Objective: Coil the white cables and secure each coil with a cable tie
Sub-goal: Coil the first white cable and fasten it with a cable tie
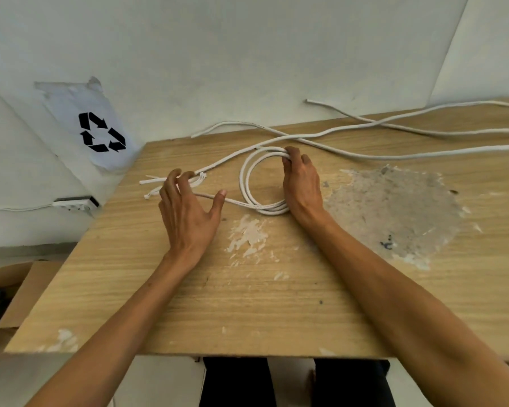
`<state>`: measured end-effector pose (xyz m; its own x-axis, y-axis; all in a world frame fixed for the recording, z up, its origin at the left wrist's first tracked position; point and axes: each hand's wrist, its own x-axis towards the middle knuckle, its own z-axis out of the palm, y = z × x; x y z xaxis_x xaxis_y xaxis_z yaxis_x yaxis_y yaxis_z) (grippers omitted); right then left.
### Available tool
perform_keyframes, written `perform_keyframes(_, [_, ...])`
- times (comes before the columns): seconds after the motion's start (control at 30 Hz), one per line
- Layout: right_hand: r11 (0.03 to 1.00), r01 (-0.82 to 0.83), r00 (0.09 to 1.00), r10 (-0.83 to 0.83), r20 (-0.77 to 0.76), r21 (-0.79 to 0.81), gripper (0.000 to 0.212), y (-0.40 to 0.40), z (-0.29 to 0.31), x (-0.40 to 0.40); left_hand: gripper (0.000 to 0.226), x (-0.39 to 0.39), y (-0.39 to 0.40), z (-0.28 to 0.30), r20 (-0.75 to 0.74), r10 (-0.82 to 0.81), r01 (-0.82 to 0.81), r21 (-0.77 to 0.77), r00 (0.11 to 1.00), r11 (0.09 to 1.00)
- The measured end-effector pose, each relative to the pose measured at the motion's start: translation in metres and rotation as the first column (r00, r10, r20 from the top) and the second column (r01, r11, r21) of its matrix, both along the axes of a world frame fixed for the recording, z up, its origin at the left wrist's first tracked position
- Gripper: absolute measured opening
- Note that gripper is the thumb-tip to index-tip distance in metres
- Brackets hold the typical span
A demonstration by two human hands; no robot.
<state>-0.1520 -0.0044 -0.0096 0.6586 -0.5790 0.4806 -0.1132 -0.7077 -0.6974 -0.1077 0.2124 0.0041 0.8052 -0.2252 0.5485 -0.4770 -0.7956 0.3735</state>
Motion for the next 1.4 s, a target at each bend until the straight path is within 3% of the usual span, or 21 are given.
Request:
perform_keyframes(0.07, [0.999,0.017,1.000,-0.017,-0.003,0.031,0.028,-0.001,0.000,0.000,0.111,0.000,-0.012,-0.002,-0.357,0.017,-0.051,-0.087,0.934,0.995])
perform_keyframes(0.13, [0.999,0.010,1.000,-0.010,-0.006,0.034,0.027,0.000,0.000,0.001,0.115,-0.005,-0.028,-0.004,-0.557,-0.064,-0.040,-0.174,0.828,0.984])
perform_keyframes(0.2, [0.999,0.008,1.000,-0.007,-0.020,0.034,0.028,0.000,0.000,0.000,0.102,-0.013,-0.046,-0.002,-0.575,-0.211,-0.026,-0.376,0.791,0.926])
perform_keyframes(0.3, [1.000,-0.015,0.998,0.015,-0.055,-0.003,0.032,0.000,-0.001,-0.002,0.089,-0.019,-0.064,0.003,-0.445,-0.259,-0.015,-0.523,0.857,0.852])
perform_keyframes(0.4, [0.996,-0.049,0.994,0.042,-0.097,-0.069,0.034,0.004,0.002,-0.003,0.082,-0.008,-0.068,0.005,-0.280,-0.330,0.183,-0.444,0.901,0.877])
perform_keyframes(0.53, [0.977,-0.105,0.992,0.088,-0.094,-0.186,0.032,0.006,0.006,-0.003,0.077,0.009,-0.063,0.013,-0.178,-0.497,0.450,-0.249,0.849,0.857])
perform_keyframes(0.63, [0.971,-0.131,0.989,0.115,-0.088,-0.201,0.030,0.006,0.007,-0.001,0.076,0.018,-0.064,0.014,-0.171,-0.571,0.543,-0.187,0.803,0.819])
perform_keyframes(0.73, [0.967,-0.139,0.989,0.123,-0.087,-0.213,0.032,0.004,0.006,0.001,0.075,0.025,-0.066,0.010,-0.157,-0.595,0.587,-0.100,0.788,0.803])
perform_keyframes(0.87, [0.963,-0.186,0.980,0.167,-0.111,-0.196,0.051,0.000,0.004,0.006,0.076,0.040,-0.062,0.002,-0.075,-0.580,0.584,0.167,0.811,0.794])
perform_keyframes(0.93, [0.948,-0.205,0.972,0.168,-0.161,-0.244,0.061,0.000,0.005,0.007,0.077,0.044,-0.060,0.004,-0.127,-0.593,0.606,0.168,0.795,0.777])
perform_keyframes(1.07, [0.946,-0.194,0.964,0.135,-0.231,-0.258,0.049,-0.001,0.007,0.006,0.075,0.053,-0.060,0.004,-0.183,-0.628,0.654,0.177,0.756,0.736])
perform_keyframes(1.27, [0.950,-0.220,0.953,0.161,-0.255,-0.222,0.038,-0.005,0.004,0.018,0.079,0.053,-0.071,0.007,-0.308,-0.456,0.539,0.287,0.835,0.792])
perform_keyframes(1.4, [0.934,-0.249,0.955,0.192,-0.228,-0.258,0.034,-0.009,0.000,0.023,0.052,0.059,-0.084,0.013,-0.312,-0.395,0.484,0.299,0.864,0.822])
